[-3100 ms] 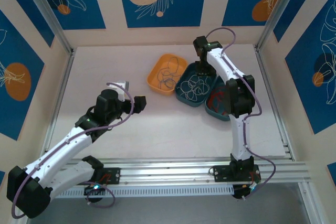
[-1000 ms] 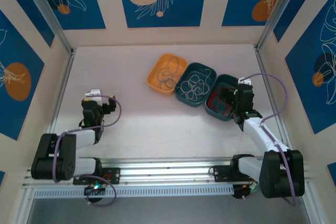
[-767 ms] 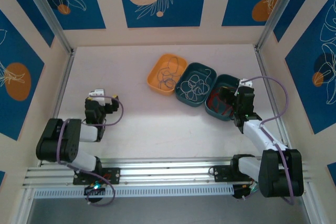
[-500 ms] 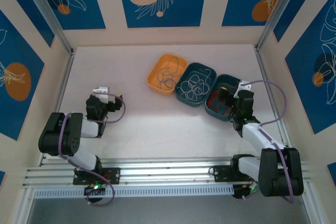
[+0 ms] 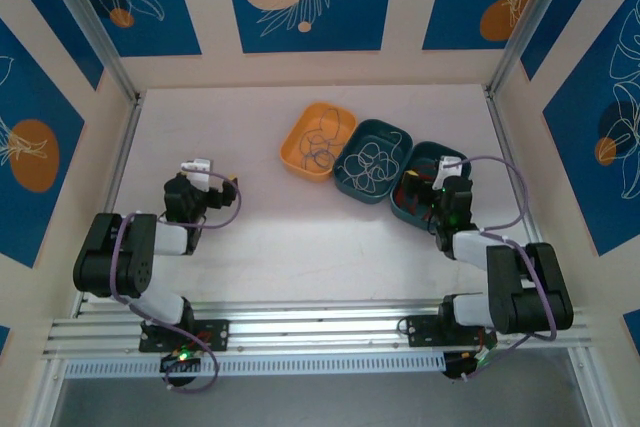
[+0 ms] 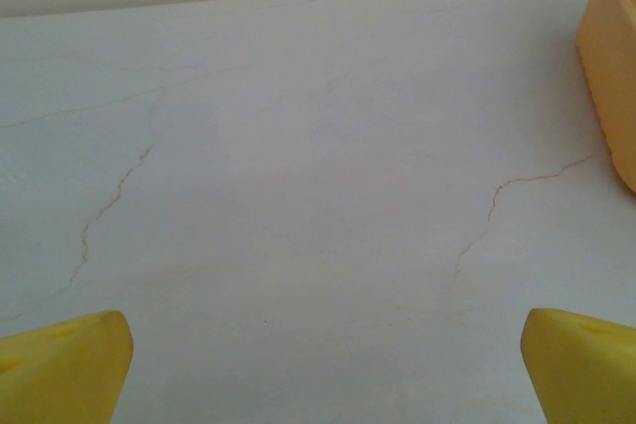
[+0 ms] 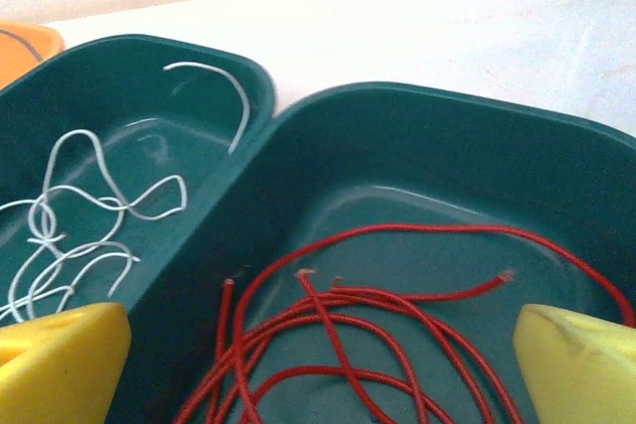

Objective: Untangle the cables

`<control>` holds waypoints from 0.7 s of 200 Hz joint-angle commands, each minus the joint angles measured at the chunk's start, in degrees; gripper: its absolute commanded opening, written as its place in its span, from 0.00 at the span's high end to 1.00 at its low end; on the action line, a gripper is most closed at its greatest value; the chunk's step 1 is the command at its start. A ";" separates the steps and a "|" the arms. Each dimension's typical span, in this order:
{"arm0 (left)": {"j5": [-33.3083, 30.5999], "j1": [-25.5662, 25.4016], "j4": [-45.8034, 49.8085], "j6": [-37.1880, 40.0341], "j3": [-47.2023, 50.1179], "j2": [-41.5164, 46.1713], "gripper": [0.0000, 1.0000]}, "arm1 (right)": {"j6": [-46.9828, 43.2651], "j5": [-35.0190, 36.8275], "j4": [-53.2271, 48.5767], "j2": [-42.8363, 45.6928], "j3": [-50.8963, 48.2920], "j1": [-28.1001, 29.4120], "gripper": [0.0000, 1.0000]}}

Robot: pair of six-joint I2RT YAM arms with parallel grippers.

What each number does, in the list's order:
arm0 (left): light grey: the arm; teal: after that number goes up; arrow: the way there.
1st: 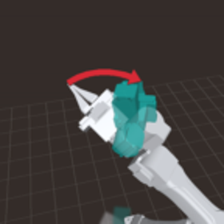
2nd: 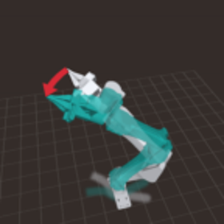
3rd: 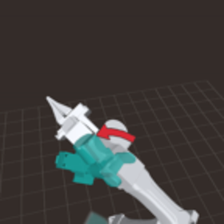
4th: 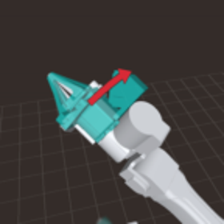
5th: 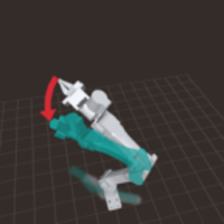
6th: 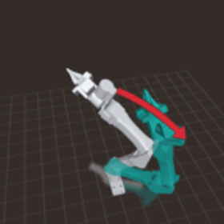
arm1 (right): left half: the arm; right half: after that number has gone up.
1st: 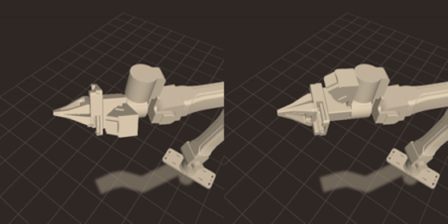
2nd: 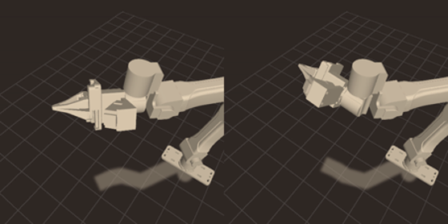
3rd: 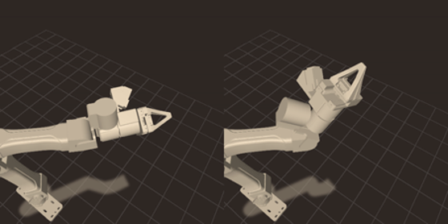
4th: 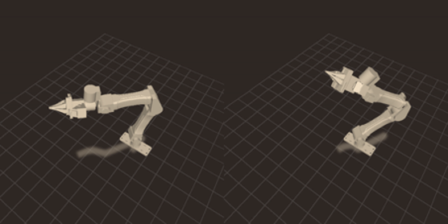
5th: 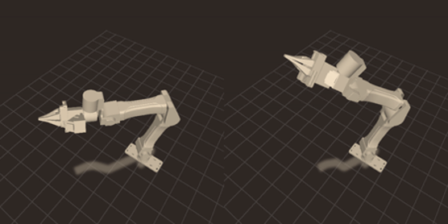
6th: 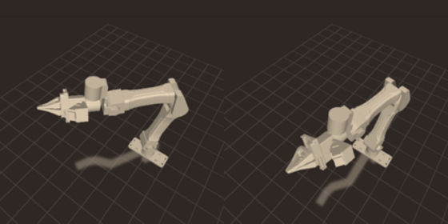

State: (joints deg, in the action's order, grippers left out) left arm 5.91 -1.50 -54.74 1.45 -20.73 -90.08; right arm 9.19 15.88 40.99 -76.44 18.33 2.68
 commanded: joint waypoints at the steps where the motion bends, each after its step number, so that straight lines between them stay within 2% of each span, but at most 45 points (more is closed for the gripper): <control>1: -0.47 0.71 0.25 0.13 -0.39 0.35 0.00 | -3.94 -3.05 9.10 -4.22 0.35 0.31 0.01; 19: -0.54 0.71 0.27 0.11 -0.45 0.36 0.00 | -4.77 -4.32 12.21 -8.32 0.88 0.40 0.01; 42: -0.47 0.72 0.25 0.15 -0.45 0.35 0.00 | -3.72 -2.28 15.16 -10.79 0.57 0.20 0.01; 59: -0.53 0.75 0.29 0.13 -0.45 0.33 0.00 | -1.61 -1.03 13.63 -10.55 0.99 -1.05 0.01; 68: -0.47 0.71 0.25 0.13 -0.45 0.35 0.00 | 0.49 0.73 8.81 -10.17 2.88 -1.88 0.01; 84: -0.50 0.71 0.24 0.13 -0.45 0.43 0.00 | -0.75 1.55 8.08 -10.82 4.05 -0.81 0.01; 99: -0.46 0.71 0.09 0.12 -0.36 0.48 0.00 | -0.80 -0.36 7.79 -10.73 4.17 -1.27 0.01; 114: -0.46 0.71 0.14 0.12 -0.31 0.43 0.00 | -4.37 -12.25 4.43 -10.92 5.89 -2.29 0.01; 123: -0.41 0.71 0.14 0.13 -0.35 0.44 0.00 | -3.60 -15.62 4.68 -10.83 5.83 -3.88 0.01; 140: -0.46 0.71 0.10 0.13 -0.36 0.45 0.00 | -3.52 -16.41 4.71 -10.83 5.77 -4.18 0.01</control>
State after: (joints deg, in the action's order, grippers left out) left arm 5.74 -1.50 -54.74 1.45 -20.73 -90.08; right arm 7.01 6.52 46.76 -86.94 22.79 -0.38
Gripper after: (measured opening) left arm 0.998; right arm 0.989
